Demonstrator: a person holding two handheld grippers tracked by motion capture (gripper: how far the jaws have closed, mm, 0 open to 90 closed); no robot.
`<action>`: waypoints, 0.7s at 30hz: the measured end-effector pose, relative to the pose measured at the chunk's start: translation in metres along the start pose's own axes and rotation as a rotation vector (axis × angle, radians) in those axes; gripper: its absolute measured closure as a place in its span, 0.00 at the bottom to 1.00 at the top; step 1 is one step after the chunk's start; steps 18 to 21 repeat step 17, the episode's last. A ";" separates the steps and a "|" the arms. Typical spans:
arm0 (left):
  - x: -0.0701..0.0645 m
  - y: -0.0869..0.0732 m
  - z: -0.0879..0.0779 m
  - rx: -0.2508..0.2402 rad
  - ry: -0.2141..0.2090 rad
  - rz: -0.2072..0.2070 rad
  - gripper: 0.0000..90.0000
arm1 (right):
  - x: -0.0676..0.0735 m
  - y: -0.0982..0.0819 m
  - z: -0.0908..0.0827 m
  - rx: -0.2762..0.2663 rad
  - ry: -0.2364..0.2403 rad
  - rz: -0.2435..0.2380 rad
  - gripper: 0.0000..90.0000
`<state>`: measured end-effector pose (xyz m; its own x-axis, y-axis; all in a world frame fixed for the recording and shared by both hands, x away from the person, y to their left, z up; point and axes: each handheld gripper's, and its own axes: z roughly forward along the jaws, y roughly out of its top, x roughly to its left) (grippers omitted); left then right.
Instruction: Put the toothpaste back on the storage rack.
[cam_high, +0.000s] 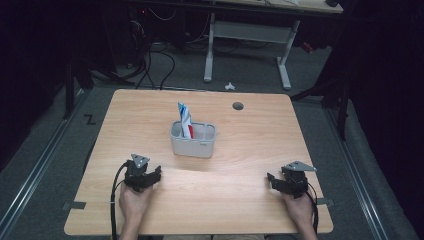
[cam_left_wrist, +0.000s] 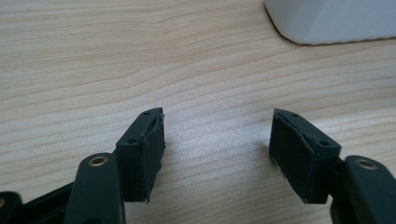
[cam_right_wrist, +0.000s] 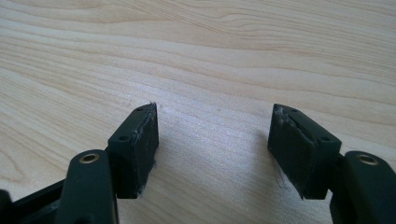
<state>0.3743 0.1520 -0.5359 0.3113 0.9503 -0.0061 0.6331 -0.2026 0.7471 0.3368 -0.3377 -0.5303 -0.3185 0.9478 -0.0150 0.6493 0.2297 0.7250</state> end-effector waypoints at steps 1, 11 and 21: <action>0.000 0.000 0.000 0.002 -0.001 -0.003 0.39 | 0.000 0.000 0.000 0.000 0.000 0.000 0.38; 0.000 0.000 0.000 0.004 0.001 -0.006 0.36 | 0.000 0.000 0.000 0.000 -0.002 0.002 0.38; -0.001 0.000 0.000 0.003 0.001 -0.007 0.35 | 0.000 0.000 0.000 -0.001 -0.003 0.004 0.38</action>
